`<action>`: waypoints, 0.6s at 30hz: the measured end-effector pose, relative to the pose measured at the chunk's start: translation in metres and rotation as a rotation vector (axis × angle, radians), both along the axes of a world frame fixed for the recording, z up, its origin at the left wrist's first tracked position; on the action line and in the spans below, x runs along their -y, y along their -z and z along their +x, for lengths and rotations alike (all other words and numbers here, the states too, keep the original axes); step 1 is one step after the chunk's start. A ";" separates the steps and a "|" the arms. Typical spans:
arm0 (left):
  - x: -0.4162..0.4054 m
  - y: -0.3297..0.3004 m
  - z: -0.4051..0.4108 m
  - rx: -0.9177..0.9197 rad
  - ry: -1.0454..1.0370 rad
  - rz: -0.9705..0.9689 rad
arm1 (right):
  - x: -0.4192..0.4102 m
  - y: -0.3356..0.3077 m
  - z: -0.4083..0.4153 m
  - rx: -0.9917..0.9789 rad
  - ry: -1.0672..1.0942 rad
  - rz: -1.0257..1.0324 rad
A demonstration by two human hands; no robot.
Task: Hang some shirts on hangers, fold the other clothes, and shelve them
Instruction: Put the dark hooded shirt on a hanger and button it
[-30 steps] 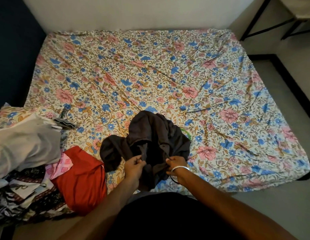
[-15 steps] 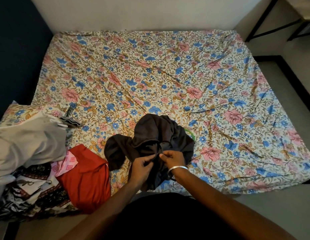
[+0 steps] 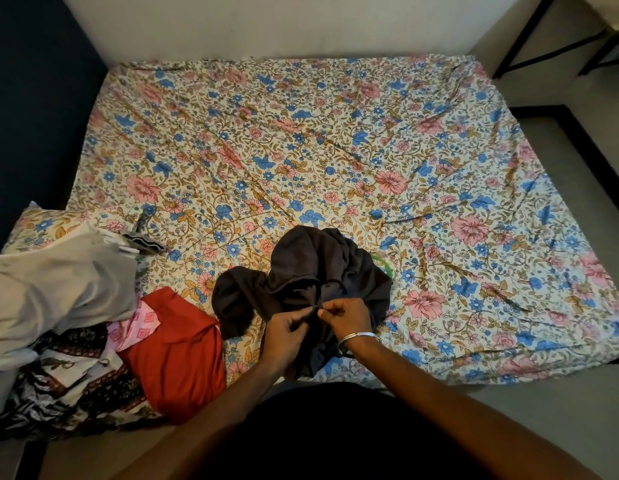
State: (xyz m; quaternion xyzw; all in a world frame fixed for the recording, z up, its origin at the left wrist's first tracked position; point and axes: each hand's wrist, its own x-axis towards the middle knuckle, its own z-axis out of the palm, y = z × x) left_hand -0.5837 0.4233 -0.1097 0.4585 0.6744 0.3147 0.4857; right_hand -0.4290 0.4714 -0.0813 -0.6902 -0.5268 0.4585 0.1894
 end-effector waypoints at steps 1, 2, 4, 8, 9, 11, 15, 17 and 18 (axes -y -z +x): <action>0.000 -0.001 0.000 -0.015 0.009 0.007 | 0.000 -0.001 0.000 0.012 -0.019 0.008; -0.001 -0.002 0.001 -0.026 0.016 0.016 | 0.000 -0.003 0.000 0.028 -0.034 0.018; -0.003 -0.005 0.002 -0.048 0.023 0.037 | 0.001 -0.005 0.000 0.052 -0.043 0.047; -0.003 -0.013 0.004 -0.053 0.024 0.050 | 0.003 -0.010 -0.003 0.070 -0.025 0.083; -0.002 -0.015 0.005 -0.042 0.024 0.055 | 0.003 -0.010 -0.003 0.079 -0.027 0.085; 0.000 -0.014 0.006 -0.011 0.018 0.052 | 0.004 -0.012 -0.003 0.100 -0.029 0.086; 0.002 -0.012 0.007 -0.001 0.022 0.008 | 0.005 -0.012 -0.001 0.129 -0.044 0.085; 0.001 -0.013 0.008 -0.014 0.034 0.026 | 0.004 -0.012 -0.001 0.133 -0.054 0.075; 0.001 -0.013 0.009 -0.023 0.030 0.035 | 0.003 -0.012 -0.001 0.137 -0.065 0.070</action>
